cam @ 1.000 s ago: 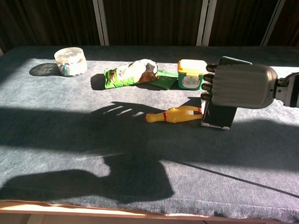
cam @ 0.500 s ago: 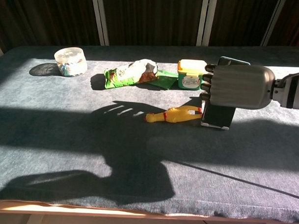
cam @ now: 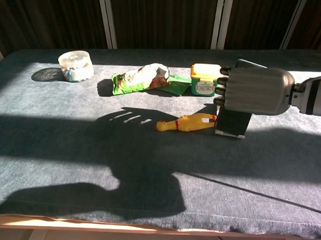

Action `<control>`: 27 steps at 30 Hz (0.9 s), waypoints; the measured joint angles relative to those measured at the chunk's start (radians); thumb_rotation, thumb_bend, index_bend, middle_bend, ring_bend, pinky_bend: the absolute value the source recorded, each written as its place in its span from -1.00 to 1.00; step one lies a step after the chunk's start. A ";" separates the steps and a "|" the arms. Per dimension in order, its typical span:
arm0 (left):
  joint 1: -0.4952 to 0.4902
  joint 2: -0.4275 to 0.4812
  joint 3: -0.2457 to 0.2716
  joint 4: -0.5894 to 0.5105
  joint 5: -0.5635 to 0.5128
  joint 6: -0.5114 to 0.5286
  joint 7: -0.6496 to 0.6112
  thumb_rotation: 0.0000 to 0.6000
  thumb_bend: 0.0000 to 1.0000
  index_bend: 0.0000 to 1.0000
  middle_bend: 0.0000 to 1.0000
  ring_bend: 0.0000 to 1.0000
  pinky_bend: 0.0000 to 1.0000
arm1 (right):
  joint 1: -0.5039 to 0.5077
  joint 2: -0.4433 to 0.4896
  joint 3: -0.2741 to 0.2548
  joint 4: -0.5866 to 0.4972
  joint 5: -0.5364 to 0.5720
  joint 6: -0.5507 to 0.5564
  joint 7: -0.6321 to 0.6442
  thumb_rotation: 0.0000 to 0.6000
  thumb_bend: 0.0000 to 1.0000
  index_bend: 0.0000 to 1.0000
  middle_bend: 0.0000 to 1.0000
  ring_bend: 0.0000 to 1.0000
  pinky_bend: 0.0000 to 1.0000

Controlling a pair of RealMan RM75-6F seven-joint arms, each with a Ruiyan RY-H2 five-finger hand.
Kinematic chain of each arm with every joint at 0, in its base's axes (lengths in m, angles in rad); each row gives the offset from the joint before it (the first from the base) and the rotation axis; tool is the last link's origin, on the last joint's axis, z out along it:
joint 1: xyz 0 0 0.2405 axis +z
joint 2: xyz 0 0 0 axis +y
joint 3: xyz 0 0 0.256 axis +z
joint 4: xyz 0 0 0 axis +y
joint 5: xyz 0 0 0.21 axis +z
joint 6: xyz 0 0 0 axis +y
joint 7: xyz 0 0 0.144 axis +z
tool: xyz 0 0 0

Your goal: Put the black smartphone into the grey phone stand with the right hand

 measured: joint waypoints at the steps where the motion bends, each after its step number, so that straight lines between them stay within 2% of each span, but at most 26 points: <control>1: 0.000 0.000 0.000 0.000 0.000 0.000 0.000 1.00 -0.27 -1.00 -1.00 -1.00 -1.00 | 0.000 0.000 0.001 0.000 0.001 0.000 -0.001 1.00 -0.21 -0.35 0.30 0.24 -0.05; 9: 0.001 0.001 0.000 -0.001 0.002 0.004 -0.006 1.00 -0.27 -1.00 -1.00 -1.00 -1.00 | 0.000 -0.007 0.006 -0.006 0.015 -0.009 -0.016 1.00 -0.21 -0.64 0.27 0.21 -0.07; 13: 0.001 0.002 0.000 -0.001 0.002 0.003 -0.007 1.00 -0.27 -1.00 -1.00 -1.00 -1.00 | 0.001 -0.010 0.007 -0.005 0.018 -0.008 -0.013 1.00 -0.21 -0.73 0.24 0.17 -0.08; 16: 0.001 0.002 0.001 -0.001 0.002 0.003 -0.007 1.00 -0.27 -1.00 -1.00 -1.00 -1.00 | 0.000 -0.011 0.009 -0.006 0.023 -0.009 -0.014 1.00 -0.21 -0.79 0.12 0.08 -0.10; 21: 0.001 0.004 0.000 -0.001 0.000 0.002 -0.008 1.00 -0.26 -1.00 -1.00 -1.00 -1.00 | -0.003 -0.014 0.018 -0.014 0.043 -0.018 -0.034 1.00 -0.21 -0.94 -0.21 -0.20 -0.19; 27: 0.001 0.005 0.001 -0.002 0.001 0.003 -0.012 1.00 -0.26 -1.00 -1.00 -1.00 -1.00 | -0.006 -0.014 0.025 -0.032 0.061 -0.033 -0.057 1.00 -0.21 -1.00 -0.32 -0.31 -0.22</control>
